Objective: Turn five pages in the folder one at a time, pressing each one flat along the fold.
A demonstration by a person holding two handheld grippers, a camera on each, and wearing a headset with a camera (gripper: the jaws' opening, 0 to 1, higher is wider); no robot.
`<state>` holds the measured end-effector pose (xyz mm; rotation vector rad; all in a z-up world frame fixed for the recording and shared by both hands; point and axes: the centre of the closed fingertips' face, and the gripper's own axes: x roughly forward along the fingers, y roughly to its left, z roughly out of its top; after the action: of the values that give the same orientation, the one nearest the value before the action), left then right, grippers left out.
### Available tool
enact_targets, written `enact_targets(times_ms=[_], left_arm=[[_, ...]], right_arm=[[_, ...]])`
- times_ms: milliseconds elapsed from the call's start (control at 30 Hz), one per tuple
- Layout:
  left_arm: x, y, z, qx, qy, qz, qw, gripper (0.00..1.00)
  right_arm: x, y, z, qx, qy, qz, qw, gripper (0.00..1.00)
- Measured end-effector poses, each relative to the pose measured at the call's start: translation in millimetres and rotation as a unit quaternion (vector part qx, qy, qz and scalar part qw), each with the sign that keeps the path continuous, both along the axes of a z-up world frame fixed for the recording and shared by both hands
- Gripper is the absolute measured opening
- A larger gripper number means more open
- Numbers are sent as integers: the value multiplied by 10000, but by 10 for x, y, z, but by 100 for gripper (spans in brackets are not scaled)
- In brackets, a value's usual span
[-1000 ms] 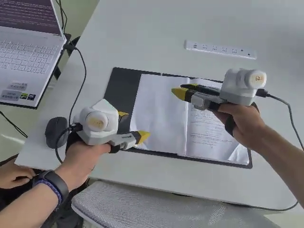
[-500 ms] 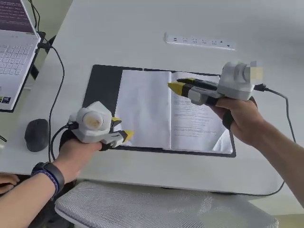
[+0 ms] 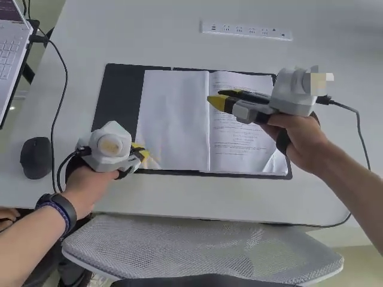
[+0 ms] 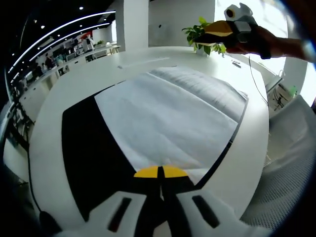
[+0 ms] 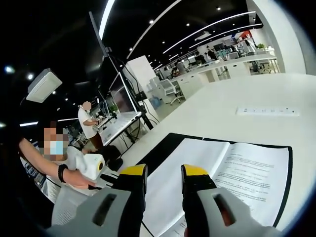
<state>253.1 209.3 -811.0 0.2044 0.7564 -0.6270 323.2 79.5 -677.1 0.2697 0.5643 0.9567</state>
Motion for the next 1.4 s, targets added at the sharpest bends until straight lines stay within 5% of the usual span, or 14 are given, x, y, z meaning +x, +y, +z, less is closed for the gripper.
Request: enact_targets(times_ms=[267,667,800,900,1333,1400], left_arm=[[-9,12,15,58,-65,-86,9999,0],[16,40,10,-49,2,74,10000,0],[27,36,7,-76,44,103,9999,0],[37,36,4,-111,81,165,9998,0],[74,25,-18,-140,96,182,9997,0],[76,22,-17,-127,91,174,9997,0]], right_arm=[[103,46,-85,-28,45,111,9999,26],[168,159,-459,-315,162,600,9976,20],[199,156,-628,-316,309,650,9969,14],[260,109,-776,-353,438,507,9971,0],[207,103,-1161,-334,900,648,9933,0],[218,109,-1127,-121,981,594,9933,0]])
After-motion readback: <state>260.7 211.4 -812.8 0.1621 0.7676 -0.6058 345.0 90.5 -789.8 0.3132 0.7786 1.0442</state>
